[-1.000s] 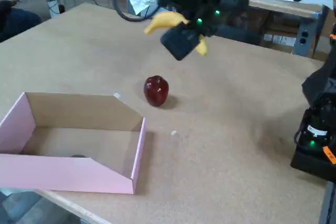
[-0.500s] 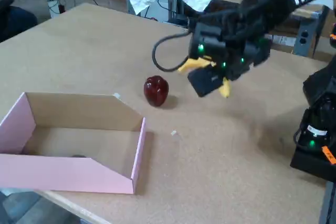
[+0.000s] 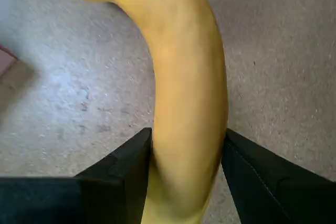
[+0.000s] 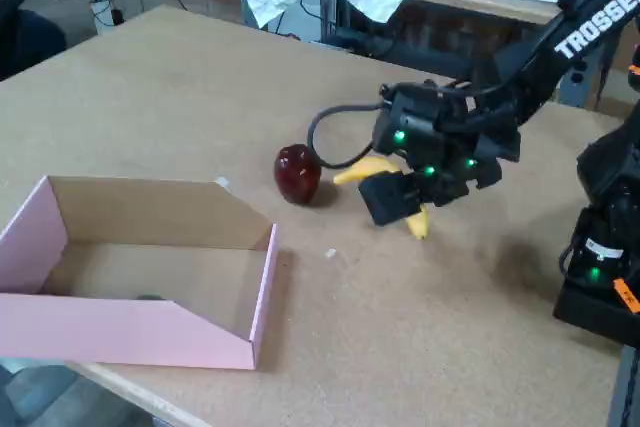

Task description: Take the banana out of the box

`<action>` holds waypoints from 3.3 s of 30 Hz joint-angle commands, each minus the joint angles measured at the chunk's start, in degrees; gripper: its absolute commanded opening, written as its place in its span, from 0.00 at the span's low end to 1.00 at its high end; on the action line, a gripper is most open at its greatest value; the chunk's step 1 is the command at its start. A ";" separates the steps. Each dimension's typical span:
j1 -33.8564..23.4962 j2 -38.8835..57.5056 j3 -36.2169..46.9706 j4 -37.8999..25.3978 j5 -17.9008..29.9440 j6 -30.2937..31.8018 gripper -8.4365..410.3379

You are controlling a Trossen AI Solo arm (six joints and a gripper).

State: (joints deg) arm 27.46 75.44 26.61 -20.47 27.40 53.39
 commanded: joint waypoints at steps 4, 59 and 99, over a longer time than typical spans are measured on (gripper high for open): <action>0.00 5.22 -0.90 3.98 -0.11 0.15 0.02; -0.02 5.16 3.96 5.68 -2.23 -8.66 0.55; 0.00 5.16 4.57 5.68 -2.47 -8.66 0.55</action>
State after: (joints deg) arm 27.44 80.62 31.18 -14.83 24.69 44.66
